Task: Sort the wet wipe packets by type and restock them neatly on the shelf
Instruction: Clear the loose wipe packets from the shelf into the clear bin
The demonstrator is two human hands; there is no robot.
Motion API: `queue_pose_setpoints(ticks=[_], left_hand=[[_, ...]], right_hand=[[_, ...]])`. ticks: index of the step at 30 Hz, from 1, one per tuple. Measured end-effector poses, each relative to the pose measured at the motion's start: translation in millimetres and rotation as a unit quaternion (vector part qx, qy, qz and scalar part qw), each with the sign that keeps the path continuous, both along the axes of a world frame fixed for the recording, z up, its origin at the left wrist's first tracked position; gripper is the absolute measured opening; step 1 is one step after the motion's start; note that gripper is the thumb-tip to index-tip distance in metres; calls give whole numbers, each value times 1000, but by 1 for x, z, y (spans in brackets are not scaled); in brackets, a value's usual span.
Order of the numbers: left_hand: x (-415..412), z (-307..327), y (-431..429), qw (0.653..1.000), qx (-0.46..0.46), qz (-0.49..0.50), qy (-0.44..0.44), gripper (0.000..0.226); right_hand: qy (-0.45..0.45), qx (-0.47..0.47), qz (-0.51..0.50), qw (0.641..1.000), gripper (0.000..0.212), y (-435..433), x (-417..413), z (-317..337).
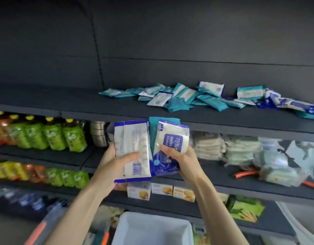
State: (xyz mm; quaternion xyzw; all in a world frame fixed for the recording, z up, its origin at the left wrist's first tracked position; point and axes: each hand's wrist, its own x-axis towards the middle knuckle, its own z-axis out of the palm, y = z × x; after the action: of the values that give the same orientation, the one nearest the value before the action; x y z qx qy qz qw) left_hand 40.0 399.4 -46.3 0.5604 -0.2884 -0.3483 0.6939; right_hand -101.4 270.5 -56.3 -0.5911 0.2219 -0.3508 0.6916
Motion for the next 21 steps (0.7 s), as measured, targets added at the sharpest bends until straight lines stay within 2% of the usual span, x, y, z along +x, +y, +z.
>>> queue_pose_setpoints(ticks=[2, 5, 13, 17, 21], left_hand=[[30, -18, 43, 999, 6, 41, 14, 50], [79, -43, 98, 994, 24, 101, 36, 38], [218, -122, 163, 982, 96, 144, 72, 25], [299, -185, 172, 967, 170, 166, 90, 30], [360, -243, 181, 957, 246, 116, 104, 28]], right_hand=[[23, 6, 25, 999, 22, 42, 39, -17], [49, 28, 40, 998, 42, 96, 102, -39], [125, 101, 93, 983, 26, 146, 245, -120], [171, 150, 88, 970, 34, 153, 318, -181], [222, 198, 71, 952, 24, 163, 375, -242]])
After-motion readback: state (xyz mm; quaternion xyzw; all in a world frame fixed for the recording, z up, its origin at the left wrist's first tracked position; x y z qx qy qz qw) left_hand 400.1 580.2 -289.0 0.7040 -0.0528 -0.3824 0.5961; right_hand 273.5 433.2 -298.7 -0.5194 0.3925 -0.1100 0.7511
